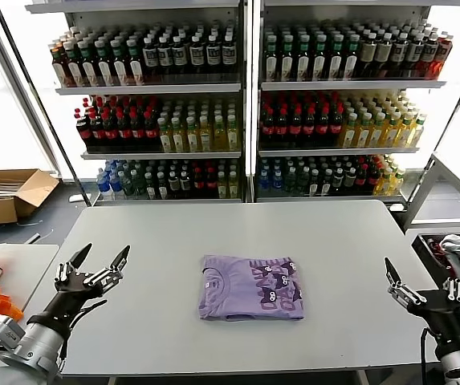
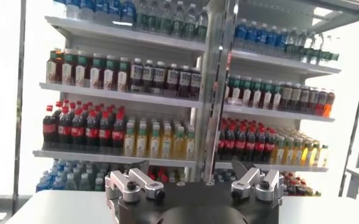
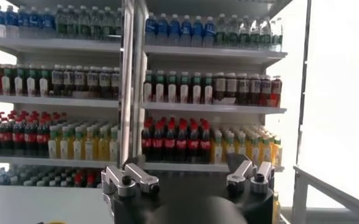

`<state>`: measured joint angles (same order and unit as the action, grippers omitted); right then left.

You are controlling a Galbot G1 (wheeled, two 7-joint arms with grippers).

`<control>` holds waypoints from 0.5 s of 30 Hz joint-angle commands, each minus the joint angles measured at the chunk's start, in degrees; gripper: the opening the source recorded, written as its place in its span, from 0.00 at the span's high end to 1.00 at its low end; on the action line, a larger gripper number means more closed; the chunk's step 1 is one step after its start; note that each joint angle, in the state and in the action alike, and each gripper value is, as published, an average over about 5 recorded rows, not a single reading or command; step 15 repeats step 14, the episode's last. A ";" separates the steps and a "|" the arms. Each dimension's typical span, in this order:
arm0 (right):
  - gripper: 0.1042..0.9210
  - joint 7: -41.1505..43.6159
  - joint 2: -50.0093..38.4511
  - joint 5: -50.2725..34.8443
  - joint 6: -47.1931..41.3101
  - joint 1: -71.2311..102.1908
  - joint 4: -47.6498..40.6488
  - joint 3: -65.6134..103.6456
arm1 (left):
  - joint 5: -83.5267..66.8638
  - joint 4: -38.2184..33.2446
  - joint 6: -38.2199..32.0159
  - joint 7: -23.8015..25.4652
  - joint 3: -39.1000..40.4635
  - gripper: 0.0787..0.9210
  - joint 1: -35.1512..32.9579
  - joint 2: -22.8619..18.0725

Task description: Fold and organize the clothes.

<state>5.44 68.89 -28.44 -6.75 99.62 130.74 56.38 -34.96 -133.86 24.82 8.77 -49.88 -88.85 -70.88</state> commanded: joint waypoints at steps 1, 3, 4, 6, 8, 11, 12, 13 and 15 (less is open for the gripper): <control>0.12 1.44 1.19 2.67 1.18 3.10 -0.46 1.34 | 8.19 2.39 -2.36 6.59 -0.83 0.12 -1.74 -1.61; 0.12 1.54 1.19 2.87 1.06 3.28 -0.76 1.21 | 11.14 2.93 -2.37 6.43 0.81 0.12 -1.95 -1.80; 0.12 1.61 1.16 2.95 0.98 3.36 -0.89 1.08 | 12.30 3.11 -2.42 6.44 1.42 0.12 -2.03 -1.97; 0.12 1.78 1.07 3.23 0.80 3.50 -1.06 0.79 | 13.13 3.21 -2.63 6.49 1.99 0.12 -2.16 -2.33; 0.12 1.93 1.10 3.53 0.53 3.52 -1.11 0.47 | 13.14 3.24 -2.67 6.47 1.87 0.12 -2.27 -2.53; 0.12 2.17 1.48 3.93 0.20 3.42 -1.25 -0.02 | 13.16 3.42 -2.63 6.37 1.27 0.12 -2.69 -2.44; 0.12 2.27 1.68 4.08 0.15 3.40 -1.36 -0.21 | 13.23 3.48 -2.60 6.38 1.11 0.12 -2.92 -2.39; 0.12 2.33 1.78 4.17 0.14 3.39 -1.41 -0.30 | 13.26 3.50 -2.57 6.36 1.02 0.12 -3.03 -2.36; 0.12 2.40 1.88 4.27 0.12 3.39 -1.46 -0.40 | 13.34 3.52 -2.53 6.37 0.96 0.12 -3.17 -2.34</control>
